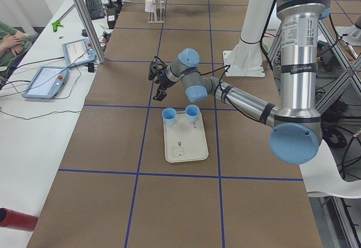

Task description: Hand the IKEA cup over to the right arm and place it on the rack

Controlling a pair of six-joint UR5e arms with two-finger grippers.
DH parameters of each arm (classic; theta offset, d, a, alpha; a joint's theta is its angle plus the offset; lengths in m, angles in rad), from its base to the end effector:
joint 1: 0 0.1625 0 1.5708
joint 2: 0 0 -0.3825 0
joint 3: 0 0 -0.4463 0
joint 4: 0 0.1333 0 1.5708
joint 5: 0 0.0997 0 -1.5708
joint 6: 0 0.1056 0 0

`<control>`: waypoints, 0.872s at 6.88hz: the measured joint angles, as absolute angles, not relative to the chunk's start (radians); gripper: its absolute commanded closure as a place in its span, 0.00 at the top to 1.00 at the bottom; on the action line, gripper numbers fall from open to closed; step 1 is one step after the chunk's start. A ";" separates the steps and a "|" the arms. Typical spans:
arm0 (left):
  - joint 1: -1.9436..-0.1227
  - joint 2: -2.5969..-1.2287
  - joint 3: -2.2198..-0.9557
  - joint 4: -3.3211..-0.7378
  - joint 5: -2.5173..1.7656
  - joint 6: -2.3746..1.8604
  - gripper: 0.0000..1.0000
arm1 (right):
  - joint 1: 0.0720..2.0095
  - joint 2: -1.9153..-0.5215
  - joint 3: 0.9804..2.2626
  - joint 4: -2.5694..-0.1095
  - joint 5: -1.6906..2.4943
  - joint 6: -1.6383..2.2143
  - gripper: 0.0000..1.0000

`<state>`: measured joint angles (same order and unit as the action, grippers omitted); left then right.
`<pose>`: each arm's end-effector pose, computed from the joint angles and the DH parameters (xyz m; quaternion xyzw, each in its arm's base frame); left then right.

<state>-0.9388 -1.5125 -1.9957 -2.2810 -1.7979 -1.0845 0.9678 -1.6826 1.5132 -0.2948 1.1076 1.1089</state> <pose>0.2260 -0.4941 0.3454 0.2595 0.4491 -0.1347 0.8443 -0.1498 -0.5359 0.5710 0.4827 -0.2582 0.3240 0.7715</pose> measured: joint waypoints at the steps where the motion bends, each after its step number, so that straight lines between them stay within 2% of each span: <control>1: -0.939 -1.512 -1.996 -2.281 -1.798 -1.085 1.00 | 0.966 -1.680 1.504 -0.290 1.108 1.109 0.00; 2: -0.939 -1.513 -1.996 -2.281 -1.798 -1.085 1.00 | 0.963 -1.679 1.498 -0.288 1.108 1.109 0.00; 3: -0.939 -1.513 -1.996 -2.281 -1.798 -1.085 1.00 | 0.962 -1.679 1.496 -0.287 1.108 1.109 0.21; 4: -0.939 -1.512 -1.994 -2.281 -1.798 -1.085 1.00 | 0.962 -1.678 1.494 -0.287 1.108 1.108 0.76; 5: -0.939 -1.513 -1.993 -2.281 -1.798 -1.086 1.00 | 0.961 -1.678 1.492 -0.286 1.107 1.101 1.00; 6: -0.939 -1.513 -1.993 -2.282 -1.798 -1.086 1.00 | 0.961 -1.679 1.486 -0.278 1.105 1.090 1.00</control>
